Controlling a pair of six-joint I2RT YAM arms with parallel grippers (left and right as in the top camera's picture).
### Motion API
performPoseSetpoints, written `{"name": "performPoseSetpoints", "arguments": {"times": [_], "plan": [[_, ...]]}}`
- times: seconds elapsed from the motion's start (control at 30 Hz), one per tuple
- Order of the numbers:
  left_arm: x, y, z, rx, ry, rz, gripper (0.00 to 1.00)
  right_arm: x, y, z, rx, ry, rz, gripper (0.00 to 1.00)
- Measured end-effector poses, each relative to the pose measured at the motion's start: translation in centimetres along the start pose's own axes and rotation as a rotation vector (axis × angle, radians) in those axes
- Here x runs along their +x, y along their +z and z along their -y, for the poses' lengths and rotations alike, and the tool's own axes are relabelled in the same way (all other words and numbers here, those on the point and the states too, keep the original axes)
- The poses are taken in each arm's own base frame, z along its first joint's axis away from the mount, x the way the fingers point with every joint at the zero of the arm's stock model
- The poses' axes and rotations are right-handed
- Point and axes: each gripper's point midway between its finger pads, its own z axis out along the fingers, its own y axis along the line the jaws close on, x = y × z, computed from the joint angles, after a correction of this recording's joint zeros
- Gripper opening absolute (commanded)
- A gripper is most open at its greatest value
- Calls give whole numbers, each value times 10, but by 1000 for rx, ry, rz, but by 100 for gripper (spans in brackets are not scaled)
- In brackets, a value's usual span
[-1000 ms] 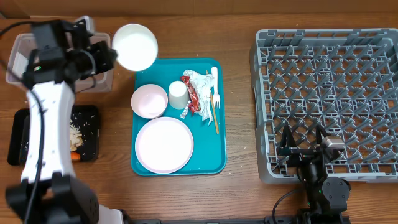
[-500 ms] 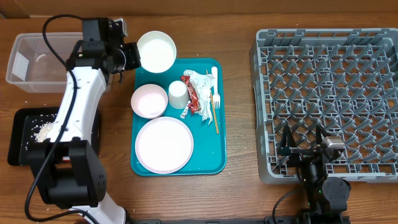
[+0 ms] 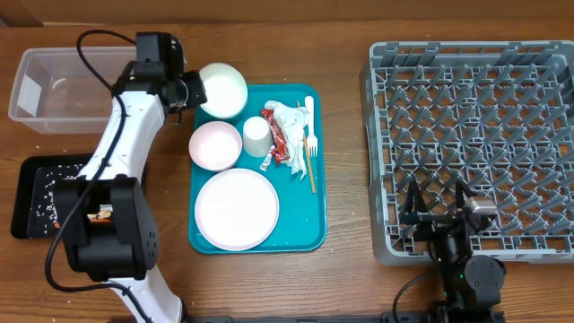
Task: Sort waste into correct bins and load items into the dishwasher rack
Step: 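Carry the emptied white bowl back and set it on the teal tray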
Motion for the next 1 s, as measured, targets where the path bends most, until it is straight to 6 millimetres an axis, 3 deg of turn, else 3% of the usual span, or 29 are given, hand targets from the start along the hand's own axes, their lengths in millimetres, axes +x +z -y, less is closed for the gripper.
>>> {"name": "performPoseSetpoints", "arguments": {"times": [0.17, 0.33, 0.47, 0.53, 0.73, 0.77, 0.8, 0.83, 0.87, 1.0], "plan": [[5, 5, 11, 11, 21, -11, 15, 0, 0, 0, 0, 0, 0, 100], [9, 6, 14, 12, 23, -23, 11, 0, 0, 0, 0, 0, 0, 100], [21, 1, 12, 1, 12, -85, 30, 0, 0, 0, 0, 0, 0, 100], [23, -6, 17, 21, 16, -118, 40, 0, 0, 0, 0, 0, 0, 100], [11, -52, 46, 129, 20, -159, 47, 0, 0, 0, 0, 0, 0, 100], [8, -64, 52, 152, 23, -157, 51, 0, 0, 0, 0, 0, 0, 100], [8, -74, 57, 177, 27, -156, 62, 0, 0, 0, 0, 0, 0, 100], [9, -84, 61, 200, 33, -161, 95, 0, 0, 0, 0, 0, 0, 100], [10, -91, 65, 217, 31, -164, 100, 0, 0, 0, 0, 0, 0, 100], [23, -109, 80, 308, 16, -223, 100, 0, 0, 0, 0, 0, 0, 100]]}}
